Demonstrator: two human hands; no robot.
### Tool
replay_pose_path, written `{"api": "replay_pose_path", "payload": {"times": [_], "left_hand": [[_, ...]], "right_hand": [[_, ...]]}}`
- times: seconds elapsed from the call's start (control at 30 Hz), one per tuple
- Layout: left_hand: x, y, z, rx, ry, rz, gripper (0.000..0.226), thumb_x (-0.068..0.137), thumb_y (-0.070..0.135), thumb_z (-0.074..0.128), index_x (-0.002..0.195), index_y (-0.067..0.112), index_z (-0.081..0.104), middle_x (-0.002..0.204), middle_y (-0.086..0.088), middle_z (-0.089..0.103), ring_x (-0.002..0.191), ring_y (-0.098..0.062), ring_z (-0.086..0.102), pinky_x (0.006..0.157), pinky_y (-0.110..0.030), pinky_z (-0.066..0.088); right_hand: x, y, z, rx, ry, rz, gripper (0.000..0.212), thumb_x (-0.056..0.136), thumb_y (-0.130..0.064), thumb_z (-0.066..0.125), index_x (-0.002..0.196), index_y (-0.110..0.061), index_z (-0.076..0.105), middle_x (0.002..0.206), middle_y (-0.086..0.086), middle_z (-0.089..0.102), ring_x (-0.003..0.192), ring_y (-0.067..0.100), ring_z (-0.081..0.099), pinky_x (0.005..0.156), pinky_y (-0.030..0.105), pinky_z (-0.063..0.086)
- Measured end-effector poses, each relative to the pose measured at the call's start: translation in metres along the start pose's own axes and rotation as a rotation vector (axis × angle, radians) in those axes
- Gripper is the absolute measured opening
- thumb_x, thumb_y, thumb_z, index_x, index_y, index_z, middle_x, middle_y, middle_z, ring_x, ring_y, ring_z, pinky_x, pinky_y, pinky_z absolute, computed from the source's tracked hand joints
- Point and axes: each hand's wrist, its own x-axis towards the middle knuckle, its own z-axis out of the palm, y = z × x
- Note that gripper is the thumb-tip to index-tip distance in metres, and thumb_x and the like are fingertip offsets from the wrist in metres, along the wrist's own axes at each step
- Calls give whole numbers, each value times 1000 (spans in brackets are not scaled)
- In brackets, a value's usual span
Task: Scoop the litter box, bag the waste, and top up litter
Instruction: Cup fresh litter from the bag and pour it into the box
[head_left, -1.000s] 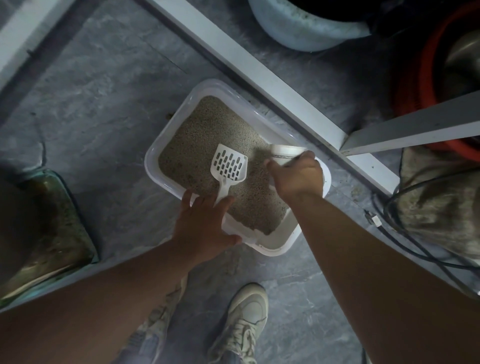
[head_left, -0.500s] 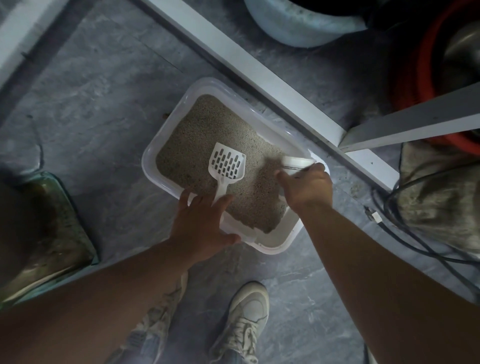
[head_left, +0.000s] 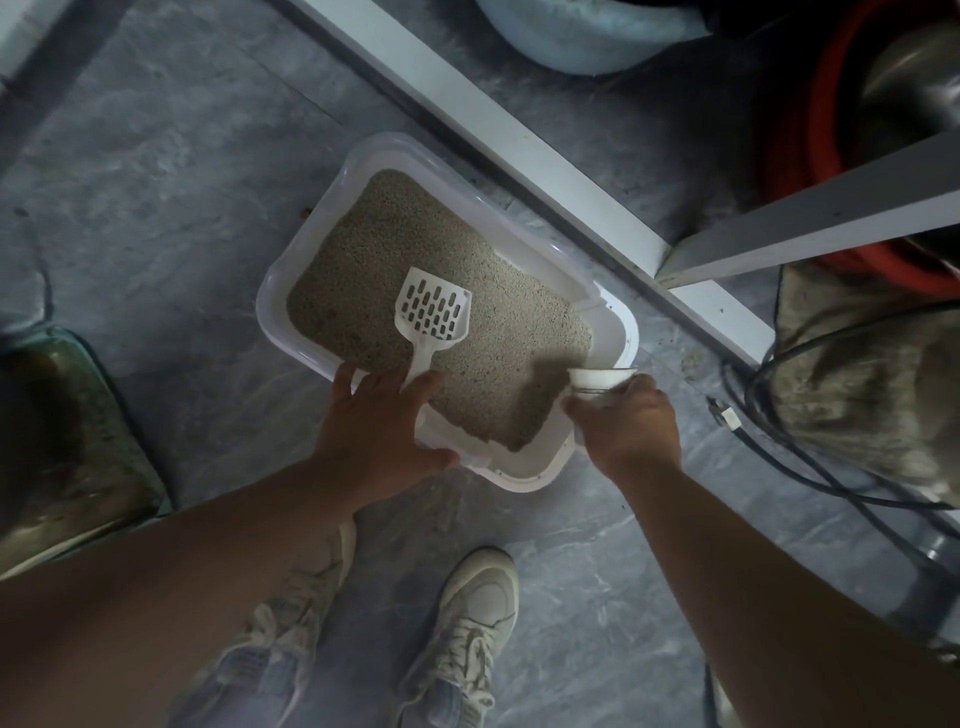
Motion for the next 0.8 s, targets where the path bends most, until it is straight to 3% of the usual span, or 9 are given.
{"api": "replay_pose_path", "payload": {"times": [0.33,0.57,0.8], "left_hand": [[0,0,2,19,-16,-5,100,62,87,41,149,37,30,137,1,54,133,-24,46,120,-54,7],[1,0,1,8,-23,-5,100,65,86,46,150,38,26,141,1,52,137,-22,42,121,-52,3],[1,-3,2,-4,-26,5,102,61,88,36,150,39,27,138,1,54,135,-22,44,120,-54,5]], "right_hand": [[-17,7,12,-88,-52,-108,68,75,-49,79,122,-7,52,117,16,57,110,35,59,90,40,49],[-29,8,20,-171,-112,-126,66,72,-54,77,118,-13,53,111,12,58,105,33,62,88,43,54],[3,-53,14,3,-40,-177,68,76,-54,77,120,-9,52,109,10,61,97,29,63,83,39,55]]}}
